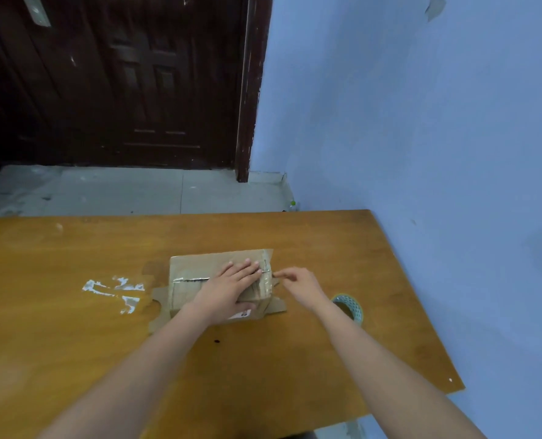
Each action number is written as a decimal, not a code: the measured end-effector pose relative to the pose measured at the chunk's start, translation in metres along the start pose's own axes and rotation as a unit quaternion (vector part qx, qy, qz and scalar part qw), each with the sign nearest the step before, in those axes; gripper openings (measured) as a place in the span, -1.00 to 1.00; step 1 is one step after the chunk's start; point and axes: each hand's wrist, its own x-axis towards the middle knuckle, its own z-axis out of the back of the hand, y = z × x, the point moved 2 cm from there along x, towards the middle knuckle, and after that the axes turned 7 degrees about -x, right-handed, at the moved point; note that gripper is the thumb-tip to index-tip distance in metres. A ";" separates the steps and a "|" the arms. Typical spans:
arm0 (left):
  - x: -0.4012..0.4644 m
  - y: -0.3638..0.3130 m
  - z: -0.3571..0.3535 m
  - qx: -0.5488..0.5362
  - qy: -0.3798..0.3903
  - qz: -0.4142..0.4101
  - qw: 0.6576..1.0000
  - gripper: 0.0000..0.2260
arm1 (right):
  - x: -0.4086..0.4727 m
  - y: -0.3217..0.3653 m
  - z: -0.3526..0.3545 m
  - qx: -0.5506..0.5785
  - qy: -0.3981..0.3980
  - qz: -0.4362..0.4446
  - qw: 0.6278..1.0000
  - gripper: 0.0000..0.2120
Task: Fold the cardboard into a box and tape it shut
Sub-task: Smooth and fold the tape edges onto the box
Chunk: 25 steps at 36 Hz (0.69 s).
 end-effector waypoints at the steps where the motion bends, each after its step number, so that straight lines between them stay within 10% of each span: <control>1: -0.002 0.002 0.002 -0.016 0.006 -0.004 1.000 -0.33 | 0.001 -0.001 -0.001 -0.001 -0.013 0.004 1.000 -0.68; 12: -0.025 0.008 0.038 -0.151 0.020 0.050 0.987 -0.41 | 0.011 -0.007 -0.014 -0.035 -0.023 0.077 0.996 -0.47; 25: 0.011 -0.024 0.015 -0.029 -0.047 0.202 0.978 -0.46 | 0.038 0.010 -0.007 -0.099 0.039 0.180 0.978 -0.57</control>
